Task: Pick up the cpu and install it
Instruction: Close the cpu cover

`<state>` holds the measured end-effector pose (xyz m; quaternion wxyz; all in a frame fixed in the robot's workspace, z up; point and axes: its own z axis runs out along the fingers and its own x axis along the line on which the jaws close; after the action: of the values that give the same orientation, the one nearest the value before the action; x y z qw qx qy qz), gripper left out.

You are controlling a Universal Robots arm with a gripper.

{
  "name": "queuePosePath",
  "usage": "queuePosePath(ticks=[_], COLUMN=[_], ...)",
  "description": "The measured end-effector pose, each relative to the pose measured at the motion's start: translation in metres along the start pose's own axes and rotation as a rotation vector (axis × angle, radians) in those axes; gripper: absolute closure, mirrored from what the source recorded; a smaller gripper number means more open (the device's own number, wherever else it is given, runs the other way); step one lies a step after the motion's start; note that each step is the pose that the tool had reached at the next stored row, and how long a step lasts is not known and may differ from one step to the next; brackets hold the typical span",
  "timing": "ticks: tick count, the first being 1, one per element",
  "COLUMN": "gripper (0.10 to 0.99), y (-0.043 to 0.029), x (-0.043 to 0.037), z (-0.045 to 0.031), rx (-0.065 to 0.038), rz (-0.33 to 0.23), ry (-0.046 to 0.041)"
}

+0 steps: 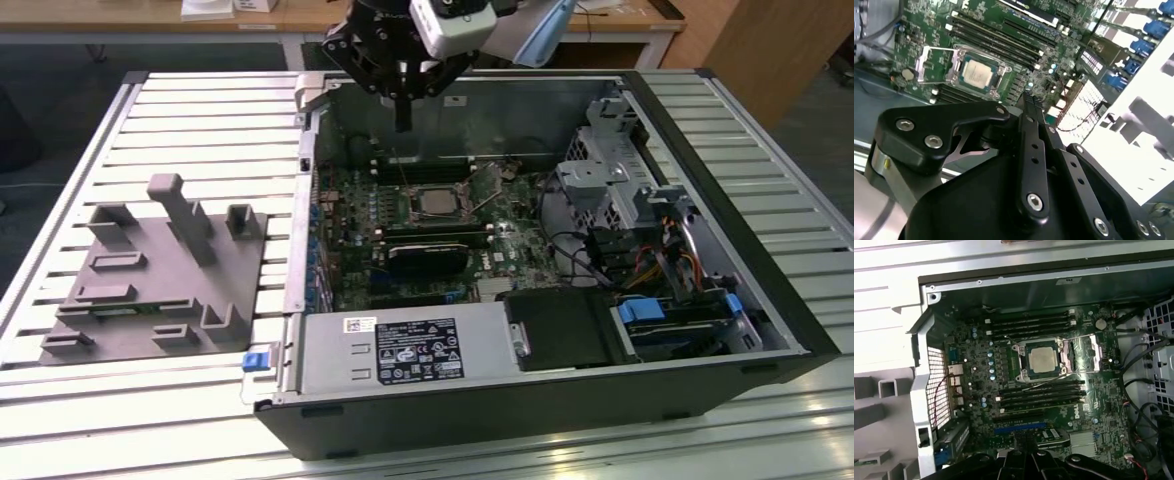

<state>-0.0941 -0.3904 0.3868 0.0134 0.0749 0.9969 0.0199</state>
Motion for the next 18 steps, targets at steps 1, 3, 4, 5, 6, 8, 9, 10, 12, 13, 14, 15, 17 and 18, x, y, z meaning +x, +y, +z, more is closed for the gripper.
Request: queuePosePath(ticks=[1, 3, 4, 5, 6, 8, 9, 10, 12, 13, 14, 15, 17, 18], gripper=[0.980, 0.980, 0.980, 0.980, 0.980, 0.980, 0.980, 0.980, 0.980, 0.980, 0.980, 0.980, 0.980, 0.980], y=[0.0001, 0.0008, 0.0015, 0.0026, 0.0040, 0.0068, 0.0083, 0.0097, 0.0197, 0.0201, 0.0209, 0.0210, 0.0210, 0.0210], x=[0.0000, -0.0010, -0.0029, -0.0063, -0.0109, -0.0191, -0.0235, -0.0274, -0.0328, -0.0328, -0.0328, -0.0328, -0.0328, -0.0328], z=[0.0005, 0.0013, 0.0020, 0.0033, 0.0050, 0.0087, 0.0108, 0.0128, 0.0240, 0.0247, 0.0267, 0.0271, 0.0271, 0.0272], rx=[0.001, 0.003, 0.004, 0.005, 0.005, 0.005, 0.006, 0.006, 0.006, 0.006, 0.006, 0.006, 0.007, 0.007], rz=[0.012, 0.027, 0.030, 0.031, 0.031, 0.031, 0.031, 0.031, 0.027, 0.027, 0.027, 0.027, 0.027, 0.027], ry=[-0.0006, -0.0016, -0.0018, -0.0015, -0.0002, 0.0032, 0.0045, 0.0055, 0.0075, 0.0074, 0.0074, 0.0074, 0.0075, 0.0074])
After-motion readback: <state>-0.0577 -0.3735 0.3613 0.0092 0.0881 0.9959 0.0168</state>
